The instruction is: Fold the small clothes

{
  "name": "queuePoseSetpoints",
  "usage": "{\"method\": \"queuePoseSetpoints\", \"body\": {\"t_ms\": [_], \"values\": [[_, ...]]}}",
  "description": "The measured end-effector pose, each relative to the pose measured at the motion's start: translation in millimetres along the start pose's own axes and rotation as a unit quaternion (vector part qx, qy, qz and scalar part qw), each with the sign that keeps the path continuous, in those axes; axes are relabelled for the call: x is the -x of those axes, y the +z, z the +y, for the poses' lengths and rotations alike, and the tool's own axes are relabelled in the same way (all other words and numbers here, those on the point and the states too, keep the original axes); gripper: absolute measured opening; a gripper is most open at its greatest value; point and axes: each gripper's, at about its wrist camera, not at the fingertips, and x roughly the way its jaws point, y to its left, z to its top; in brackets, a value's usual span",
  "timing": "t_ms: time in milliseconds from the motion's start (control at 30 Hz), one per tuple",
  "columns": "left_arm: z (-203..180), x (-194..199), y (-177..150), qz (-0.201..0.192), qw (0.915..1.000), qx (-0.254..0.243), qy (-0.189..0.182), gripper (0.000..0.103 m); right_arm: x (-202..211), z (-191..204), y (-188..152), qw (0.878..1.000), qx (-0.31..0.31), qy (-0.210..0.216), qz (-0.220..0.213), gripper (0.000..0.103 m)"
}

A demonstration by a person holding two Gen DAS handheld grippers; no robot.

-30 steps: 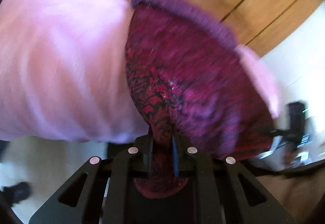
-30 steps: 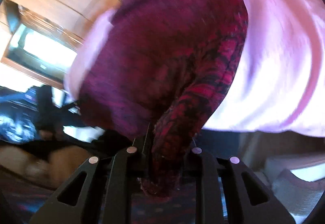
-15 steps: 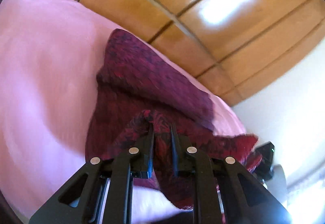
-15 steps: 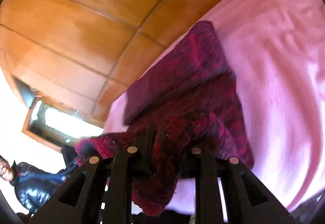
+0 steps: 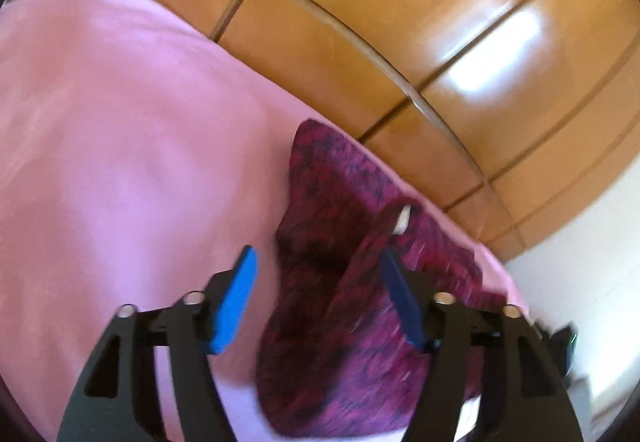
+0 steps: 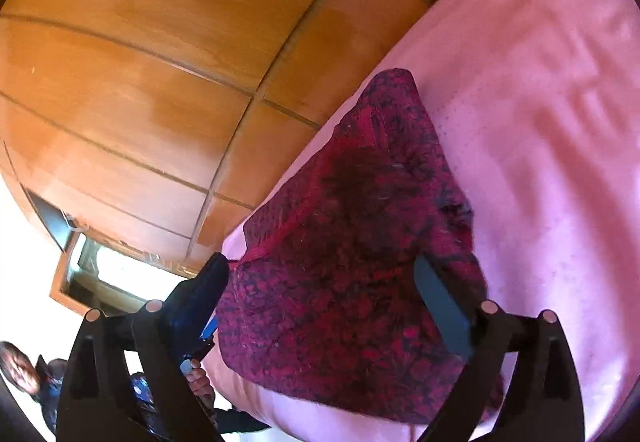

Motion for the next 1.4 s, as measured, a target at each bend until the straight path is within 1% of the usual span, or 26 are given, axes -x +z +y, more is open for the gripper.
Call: {"method": "queuePoseSetpoints", "body": {"t_ms": [67,133,167,200,233,267,300,333,367,400,433,500,633,733,800,867,967,1033,1067,1100,1133,1167,1200,1300,1367,1400], "values": [[7.9,2.6,-17.0,0.017,0.9997,-0.018,-0.004,0.074,12.1,1.0,-7.8,0.999,0.032,-0.033,0.0,0.093],[14.1,2.9,-36.3,0.038,0.9987,-0.033,-0.005,0.074,21.6,0.6,-22.5,0.995,0.072,-0.074,0.012,0.087],[16.6,3.2,-49.8,0.052,0.9978,-0.037,-0.018,0.074,21.8,-1.5,-32.8,0.991,0.095,-0.094,0.023,0.076],[17.0,1.8,-55.3,0.057,0.9974,-0.04,-0.022,0.074,20.8,-2.6,-43.0,0.986,0.114,-0.115,0.033,0.064],[16.6,1.2,-63.9,0.061,0.9967,-0.044,-0.029,0.074,12.3,-4.2,-47.1,0.982,0.127,-0.134,0.041,0.059],[14.9,0.8,-69.0,0.065,0.9962,-0.044,-0.037,0.074,5.4,-8.2,-55.4,0.977,0.139,-0.149,0.055,0.051],[11.4,-4.4,-71.5,0.071,0.9956,-0.045,-0.04,0.073,0.8,-11.2,-60.5,0.973,0.151,-0.163,0.058,0.047],[6.3,-11.7,-73.5,0.078,0.9949,-0.051,-0.039,0.057,-4.3,-13.8,-65.1,0.968,0.168,-0.179,0.053,0.044],[1.5,-16.8,-75.8,0.089,0.9936,-0.061,-0.035,0.048,-6.2,-13.8,-69.1,0.964,0.18,-0.192,0.047,0.037],[-1.1,-19.9,-75.8,0.094,0.9932,-0.064,-0.029,0.037,-6.0,-13.4,-68.3,0.963,0.177,-0.196,0.044,0.023],[-1.8,-19.8,-75.0,0.095,0.9933,-0.059,-0.028,0.031,-4.3,-12.5,-67.0,0.964,0.173,-0.196,0.041,0.018],[-1.7,-11.6,-74.7,0.092,0.9938,-0.049,-0.04,0.027,9.0,-4.5,-65.6,0.966,0.173,-0.189,0.032,0.013],[-6.8,2.2,-80.6,0.093,0.9931,-0.046,-0.055,0.023,20.2,7.1,-66.2,0.968,0.175,-0.176,0.028,0.012],[-9.6,16.2,-91.5,0.099,0.9918,-0.045,-0.067,0.023,28.1,14.7,-65.4,0.973,0.161,-0.163,0.021,0.012],[-10.8,22.8,-100.2,0.108,0.9908,-0.044,-0.068,0.023,32.2,14.2,-66.8,0.975,0.149,-0.16,0.027,0.012],[-8.9,32.1,-113.8,0.123,0.9893,-0.041,-0.066,0.023,38.5,11.9,-75.7,0.974,0.146,-0.167,0.042,0.012],[-11.3,36.8,-131.3,0.142,0.9876,-0.053,-0.042,0.026,49.1,-3.7,-92.1,0.972,0.131,-0.183,0.073,0.012],[-13.8,43.0,-135.5,0.139,0.988,-0.067,-0.008,0.032,50.5,-11.1,-101.2,0.969,0.127,-0.191,0.089,0.013],[-15.6,46.0,-133.8,0.134,0.9883,-0.072,-0.002,0.034,50.7,-12.4,-102.8,0.968,0.129,-0.195,0.09,0.018],[-19.1,51.0,-129.1,0.12,0.9891,-0.084,0.013,0.042,49.7,-11.0,-101.5,0.967,0.131,-0.201,0.085,0.027],[-22.1,54.8,-124.0,0.107,0.9892,-0.096,0.028,0.046,50.8,-7.8,-96.6,0.966,0.136,-0.208,0.072,0.032],[-28.2,56.3,-114.9,0.086,0.9887,-0.112,0.05,0.046,51.7,-3.0,-93.4,0.964,0.144,-0.213,0.061,0.037],[-33.4,56.8,-106.4,0.072,0.9881,-0.123,0.057,0.046,51.9,1.5,-88.8,0.962,0.155,-0.219,0.052,0.038],[-51.9,57.9,-82.7,0.031,0.9853,-0.159,0.055,0.046,44.4,24.1,-72.0,0.95,0.203,-0.236,0.026,0.041],[-67.4,44.4,-67.5,0.023,0.9818,-0.184,0.043,0.046,35.6,40.5,-60.3,0.94,0.236,-0.245,0.006,0.041],[-75.9,35.7,-61.3,0.019,0.9802,-0.193,0.043,0.046,31.0,44.8,-56.8,0.938,0.247,-0.242,0.002,0.041]]}}
